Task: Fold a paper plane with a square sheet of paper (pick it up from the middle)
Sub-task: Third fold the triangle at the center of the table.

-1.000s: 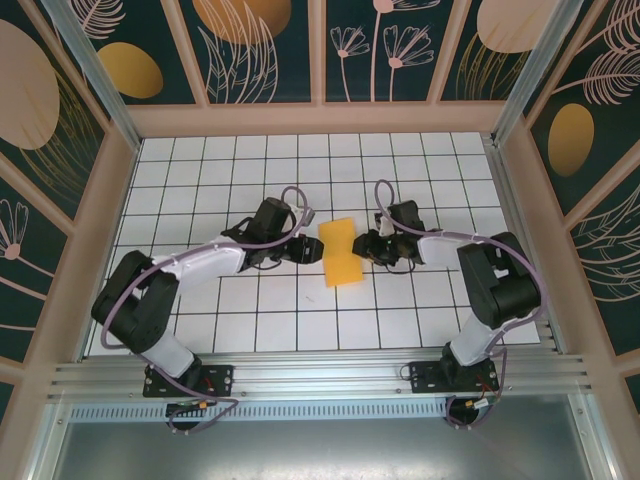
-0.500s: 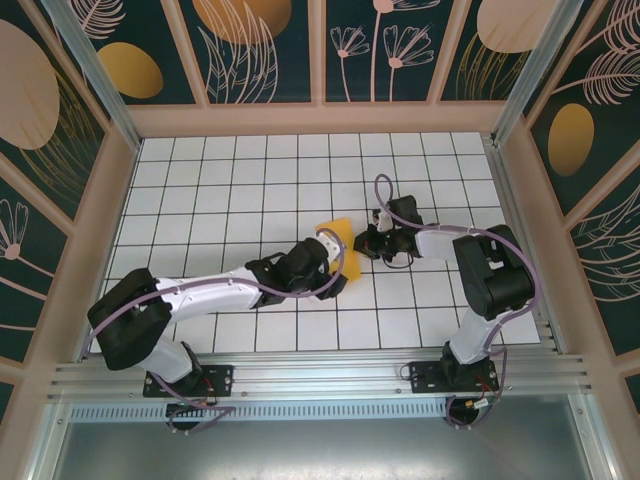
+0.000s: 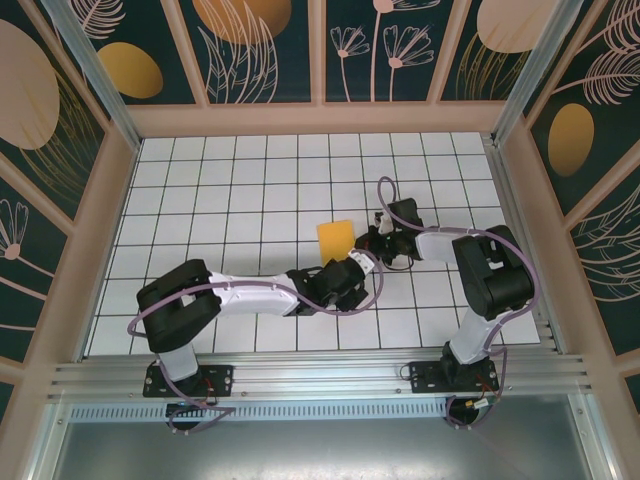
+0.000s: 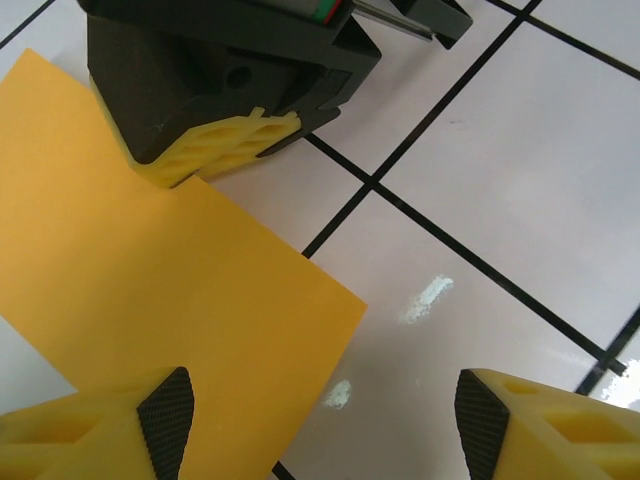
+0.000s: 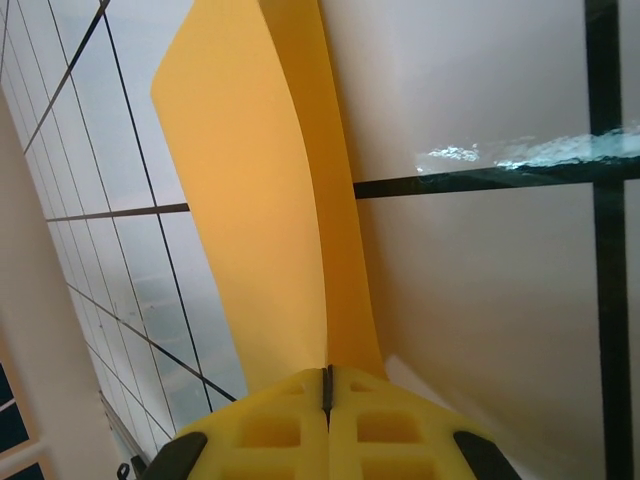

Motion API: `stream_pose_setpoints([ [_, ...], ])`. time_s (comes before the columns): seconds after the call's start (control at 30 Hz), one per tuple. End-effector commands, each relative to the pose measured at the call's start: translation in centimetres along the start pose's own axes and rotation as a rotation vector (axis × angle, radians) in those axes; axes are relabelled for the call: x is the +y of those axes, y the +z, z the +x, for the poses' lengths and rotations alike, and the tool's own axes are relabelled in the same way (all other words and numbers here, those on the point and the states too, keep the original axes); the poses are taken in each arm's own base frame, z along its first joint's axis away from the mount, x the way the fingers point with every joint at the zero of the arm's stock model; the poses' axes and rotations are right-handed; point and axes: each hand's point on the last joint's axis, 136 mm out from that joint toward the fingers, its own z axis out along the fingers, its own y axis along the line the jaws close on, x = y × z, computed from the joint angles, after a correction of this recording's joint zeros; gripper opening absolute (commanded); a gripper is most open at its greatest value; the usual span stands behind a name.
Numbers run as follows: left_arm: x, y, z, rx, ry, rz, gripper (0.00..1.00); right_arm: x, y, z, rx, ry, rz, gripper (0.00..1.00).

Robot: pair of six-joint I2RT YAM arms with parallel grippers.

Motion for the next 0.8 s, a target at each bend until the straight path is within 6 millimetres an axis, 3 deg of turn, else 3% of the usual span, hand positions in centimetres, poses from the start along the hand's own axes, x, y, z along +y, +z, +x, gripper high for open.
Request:
stream_pose_setpoints([
  [0.0, 0.6, 0.6, -1.0, -0.028, 0.007, -0.078, 0.71, 0.9, -0.7, -0.4, -0.021, -0.004, -0.035, 0.06],
  [0.13, 1.1, 1.1, -0.8, -0.019, -0.004, -0.119, 0.69, 0.9, -0.7, -0.3, -0.019, -0.002, -0.035, 0.07],
  [0.3, 1.5, 1.4, -0.8, -0.028, -0.03, -0.149, 0.59, 0.9, -0.7, -0.3, -0.015, -0.004, -0.031, 0.07],
  [0.47, 1.7, 1.2, -1.2, -0.051, -0.045, -0.155, 0.35, 0.6, -0.7, -0.2, -0.013, -0.002, -0.021, 0.07],
  [0.77, 2.3, -0.4, -2.2, -0.108, -0.068, -0.16, 0.04, 0.2, -0.6, -0.1, -0.013, -0.001, -0.002, 0.08],
])
